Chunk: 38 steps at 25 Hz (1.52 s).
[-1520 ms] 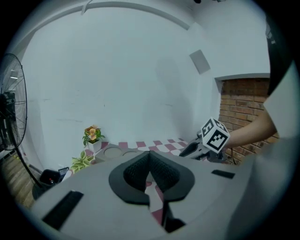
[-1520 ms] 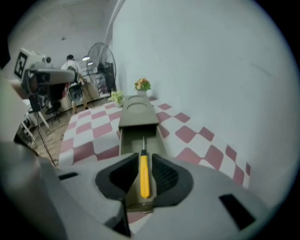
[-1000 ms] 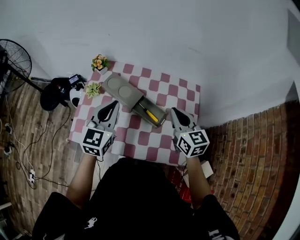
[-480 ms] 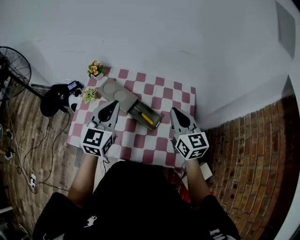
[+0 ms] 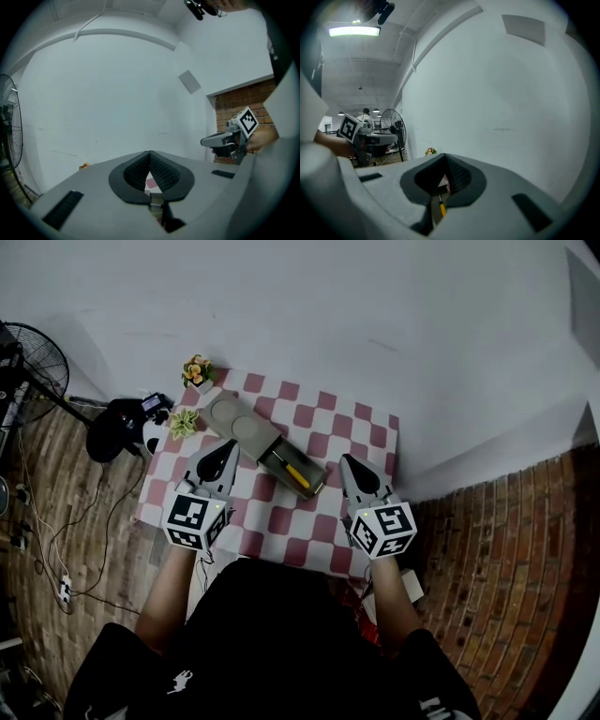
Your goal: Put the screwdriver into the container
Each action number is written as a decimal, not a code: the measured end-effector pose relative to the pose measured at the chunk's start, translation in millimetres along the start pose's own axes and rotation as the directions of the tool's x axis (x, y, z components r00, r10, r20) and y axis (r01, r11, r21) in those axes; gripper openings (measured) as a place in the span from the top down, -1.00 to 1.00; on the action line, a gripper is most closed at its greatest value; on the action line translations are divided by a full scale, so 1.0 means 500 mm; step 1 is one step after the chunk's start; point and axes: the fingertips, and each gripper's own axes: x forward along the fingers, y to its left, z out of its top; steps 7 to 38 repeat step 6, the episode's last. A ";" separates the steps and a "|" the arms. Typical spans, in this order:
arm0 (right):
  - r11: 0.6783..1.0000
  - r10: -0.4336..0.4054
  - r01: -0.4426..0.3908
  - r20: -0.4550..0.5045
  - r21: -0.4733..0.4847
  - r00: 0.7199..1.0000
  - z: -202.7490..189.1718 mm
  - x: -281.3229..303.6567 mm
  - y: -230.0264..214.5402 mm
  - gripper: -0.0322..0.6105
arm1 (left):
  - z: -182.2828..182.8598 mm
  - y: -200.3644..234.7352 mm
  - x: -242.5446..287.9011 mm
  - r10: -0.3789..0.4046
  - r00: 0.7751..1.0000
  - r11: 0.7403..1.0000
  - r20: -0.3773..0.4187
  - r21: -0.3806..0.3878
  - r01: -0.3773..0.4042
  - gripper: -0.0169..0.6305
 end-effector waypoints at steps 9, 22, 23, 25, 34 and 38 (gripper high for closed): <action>1.000 0.023 -0.023 -0.010 -0.008 1.000 -0.006 0.015 -0.005 0.89 | -0.007 0.002 0.007 0.019 1.000 1.000 -0.005 -0.010 -0.019 0.94; 1.000 0.023 -0.023 -0.010 -0.008 1.000 -0.006 0.015 -0.005 0.89 | -0.007 0.002 0.007 0.019 1.000 1.000 -0.005 -0.010 -0.019 0.94; 1.000 0.023 -0.023 -0.010 -0.008 1.000 -0.006 0.015 -0.005 0.89 | -0.007 0.002 0.007 0.019 1.000 1.000 -0.005 -0.010 -0.019 0.94; 1.000 0.023 -0.023 -0.010 -0.008 1.000 -0.006 0.015 -0.005 0.89 | -0.007 0.002 0.007 0.019 1.000 1.000 -0.005 -0.010 -0.019 0.94; 1.000 0.023 -0.023 -0.010 -0.008 1.000 -0.006 0.015 -0.005 0.89 | -0.007 0.002 0.007 0.019 1.000 1.000 -0.005 -0.010 -0.019 0.94; 1.000 0.023 -0.023 -0.010 -0.008 1.000 -0.006 0.015 -0.005 0.89 | -0.007 0.002 0.007 0.019 1.000 1.000 -0.005 -0.010 -0.019 0.94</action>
